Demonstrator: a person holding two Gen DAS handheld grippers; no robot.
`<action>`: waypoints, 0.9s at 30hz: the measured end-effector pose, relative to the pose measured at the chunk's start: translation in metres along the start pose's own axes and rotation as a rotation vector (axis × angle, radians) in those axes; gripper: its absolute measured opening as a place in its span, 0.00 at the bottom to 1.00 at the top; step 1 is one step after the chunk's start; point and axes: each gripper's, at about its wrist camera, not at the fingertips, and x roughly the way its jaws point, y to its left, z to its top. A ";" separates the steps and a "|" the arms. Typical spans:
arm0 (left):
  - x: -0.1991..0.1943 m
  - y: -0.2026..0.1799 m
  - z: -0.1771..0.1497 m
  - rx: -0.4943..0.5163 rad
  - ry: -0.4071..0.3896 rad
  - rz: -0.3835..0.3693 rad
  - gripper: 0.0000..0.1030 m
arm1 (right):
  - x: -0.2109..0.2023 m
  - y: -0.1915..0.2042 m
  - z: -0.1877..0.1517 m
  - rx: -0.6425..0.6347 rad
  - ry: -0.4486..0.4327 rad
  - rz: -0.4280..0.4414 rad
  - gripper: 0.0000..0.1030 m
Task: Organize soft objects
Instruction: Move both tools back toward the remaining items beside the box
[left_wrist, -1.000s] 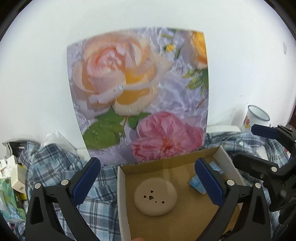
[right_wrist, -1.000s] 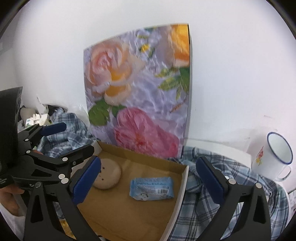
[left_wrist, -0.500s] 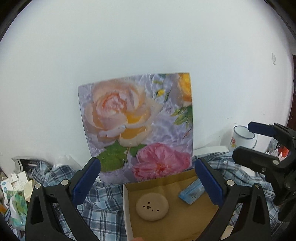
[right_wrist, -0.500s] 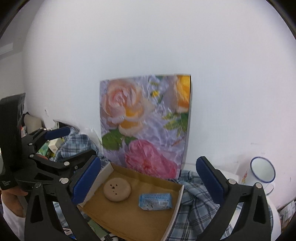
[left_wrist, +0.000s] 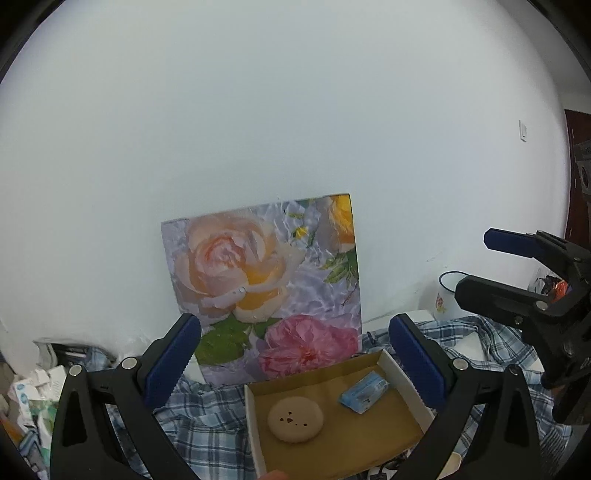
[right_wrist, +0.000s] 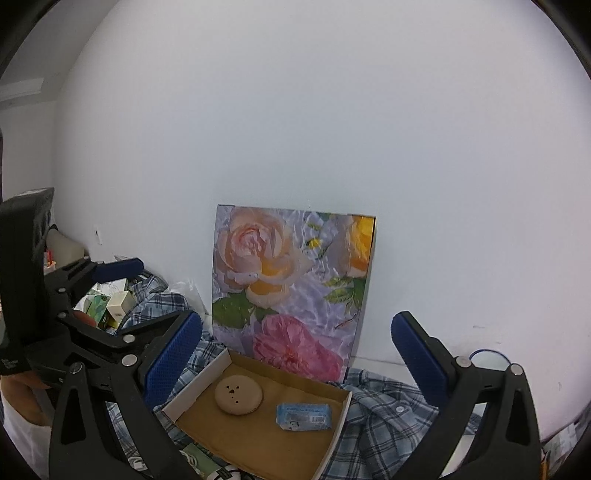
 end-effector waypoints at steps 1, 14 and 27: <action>-0.005 0.000 0.002 0.006 -0.006 0.003 1.00 | -0.003 0.000 0.001 -0.002 -0.005 0.002 0.99; -0.050 0.000 -0.003 0.048 -0.021 0.054 1.00 | -0.049 0.018 0.004 -0.044 -0.020 0.047 0.99; -0.072 -0.022 -0.051 0.108 0.042 0.026 1.00 | -0.084 0.028 -0.059 -0.043 0.063 0.034 0.99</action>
